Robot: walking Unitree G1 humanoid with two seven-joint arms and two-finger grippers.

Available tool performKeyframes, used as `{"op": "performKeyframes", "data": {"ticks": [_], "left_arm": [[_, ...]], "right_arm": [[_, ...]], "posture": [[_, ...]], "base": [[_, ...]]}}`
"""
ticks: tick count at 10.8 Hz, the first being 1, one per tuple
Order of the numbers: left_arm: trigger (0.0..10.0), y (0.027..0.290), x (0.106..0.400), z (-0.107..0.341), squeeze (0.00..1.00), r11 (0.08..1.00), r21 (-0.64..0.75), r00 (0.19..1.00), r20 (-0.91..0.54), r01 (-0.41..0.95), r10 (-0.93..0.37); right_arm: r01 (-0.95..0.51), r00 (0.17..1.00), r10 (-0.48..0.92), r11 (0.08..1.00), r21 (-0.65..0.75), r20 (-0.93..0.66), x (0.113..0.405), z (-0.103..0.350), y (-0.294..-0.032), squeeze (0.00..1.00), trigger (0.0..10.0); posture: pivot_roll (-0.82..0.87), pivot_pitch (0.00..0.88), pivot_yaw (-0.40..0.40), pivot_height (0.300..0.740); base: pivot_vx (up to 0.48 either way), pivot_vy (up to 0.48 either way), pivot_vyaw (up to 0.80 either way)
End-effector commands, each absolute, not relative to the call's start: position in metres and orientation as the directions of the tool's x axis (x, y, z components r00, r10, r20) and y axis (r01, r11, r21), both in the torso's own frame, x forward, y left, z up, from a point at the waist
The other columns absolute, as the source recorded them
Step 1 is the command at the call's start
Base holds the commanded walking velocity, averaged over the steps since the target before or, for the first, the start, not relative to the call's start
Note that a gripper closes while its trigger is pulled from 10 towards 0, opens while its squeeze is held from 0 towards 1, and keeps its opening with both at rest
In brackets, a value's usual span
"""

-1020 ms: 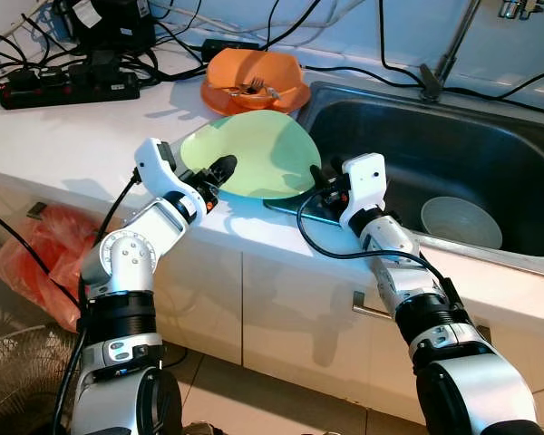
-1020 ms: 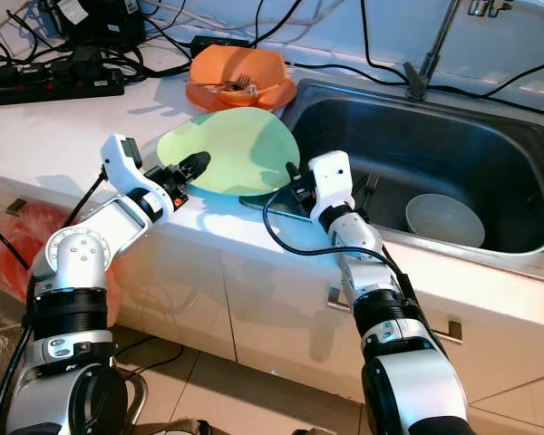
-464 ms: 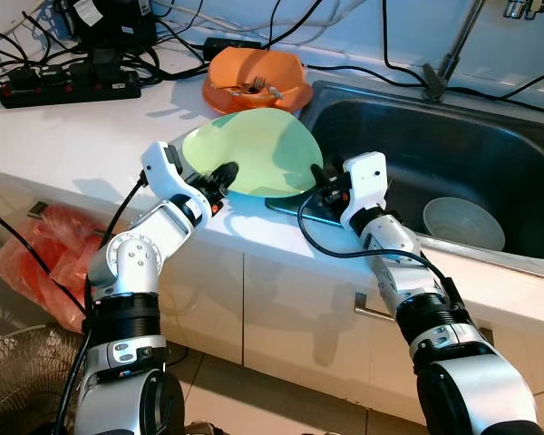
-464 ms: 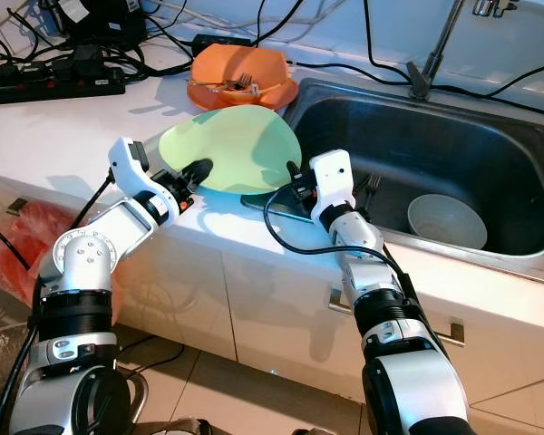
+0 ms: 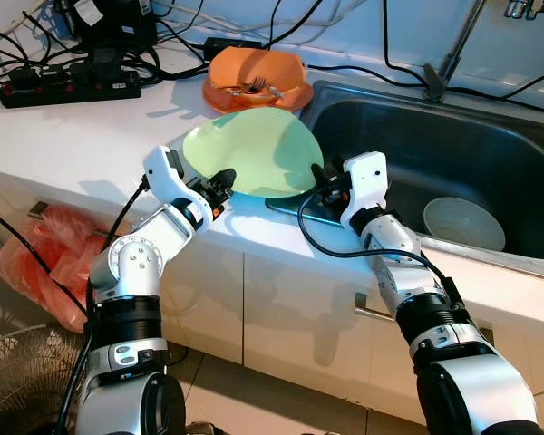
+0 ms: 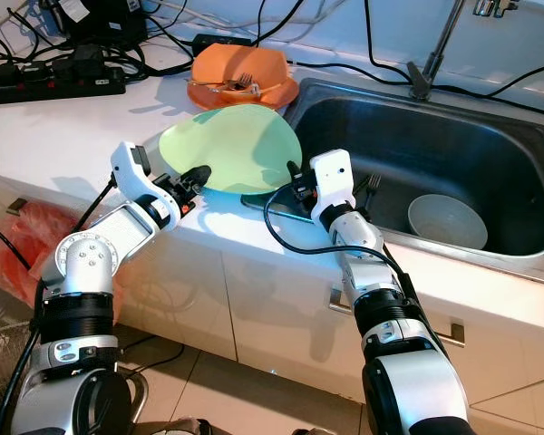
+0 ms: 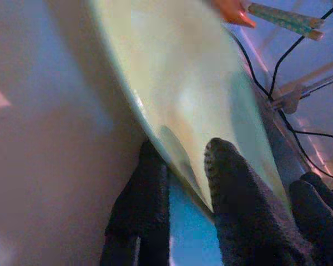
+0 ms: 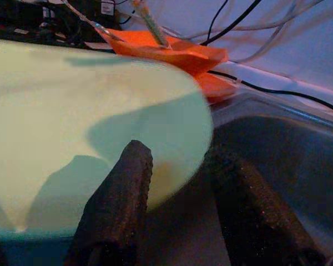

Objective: Kitchen organization

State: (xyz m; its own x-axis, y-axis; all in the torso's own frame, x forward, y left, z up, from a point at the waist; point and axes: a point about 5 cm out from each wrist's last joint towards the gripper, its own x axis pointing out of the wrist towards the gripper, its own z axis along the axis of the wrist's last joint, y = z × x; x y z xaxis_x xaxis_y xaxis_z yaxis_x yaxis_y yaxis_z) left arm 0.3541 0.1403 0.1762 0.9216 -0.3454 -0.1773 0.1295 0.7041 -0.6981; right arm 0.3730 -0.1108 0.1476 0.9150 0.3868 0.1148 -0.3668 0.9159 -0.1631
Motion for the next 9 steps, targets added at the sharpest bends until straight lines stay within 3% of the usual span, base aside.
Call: {"op": "performKeyframes", "data": {"ticks": [1, 5, 6, 7, 9], "left_arm": [[0.0, 0.134, 0.35, 0.162, 0.0, 0.717, -0.69, 0.9, -0.242, 0.104, -0.363], [0.0, 0.132, 0.349, 0.162, 0.0, 0.715, -0.691, 0.898, -0.242, 0.106, -0.367], [3.4, 0.132, 0.349, 0.162, 0.0, 0.715, -0.691, 0.897, -0.244, 0.105, -0.368], [10.0, 0.131, 0.348, 0.161, 0.0, 0.715, -0.691, 0.895, -0.247, 0.106, -0.371], [10.0, 0.123, 0.346, 0.159, 0.0, 0.704, -0.701, 0.884, -0.251, 0.116, -0.395]], "right_arm": [[-0.383, 0.919, 0.392, 0.912, -0.148, 0.04, 0.368, 0.13, -0.11, 0.0, 10.0], [-0.379, 0.921, 0.388, 0.914, -0.148, 0.042, 0.368, 0.13, -0.111, 0.0, 10.0], [-0.363, 0.927, 0.373, 0.92, -0.151, 0.044, 0.369, 0.131, -0.114, 0.0, 10.0], [-0.336, 0.937, 0.346, 0.929, -0.154, 0.047, 0.37, 0.132, -0.119, 0.0, 10.0], [-0.244, 0.965, 0.255, 0.958, -0.149, 0.061, 0.374, 0.136, -0.134, 0.0, 10.0]], "posture": [[0.07, 0.067, -0.03, 0.74], [0.07, 0.064, -0.031, 0.74], [0.07, 0.067, -0.032, 0.74], [0.07, 0.067, -0.033, 0.74], [0.07, 0.067, -0.033, 0.74]], "base": [[0.0, 0.0, 0.0], [0.0, 0.0, 0.0], [0.0, 0.0, 0.0], [0.0, 0.0, 0.0], [0.0, 0.0, 0.0]]}}
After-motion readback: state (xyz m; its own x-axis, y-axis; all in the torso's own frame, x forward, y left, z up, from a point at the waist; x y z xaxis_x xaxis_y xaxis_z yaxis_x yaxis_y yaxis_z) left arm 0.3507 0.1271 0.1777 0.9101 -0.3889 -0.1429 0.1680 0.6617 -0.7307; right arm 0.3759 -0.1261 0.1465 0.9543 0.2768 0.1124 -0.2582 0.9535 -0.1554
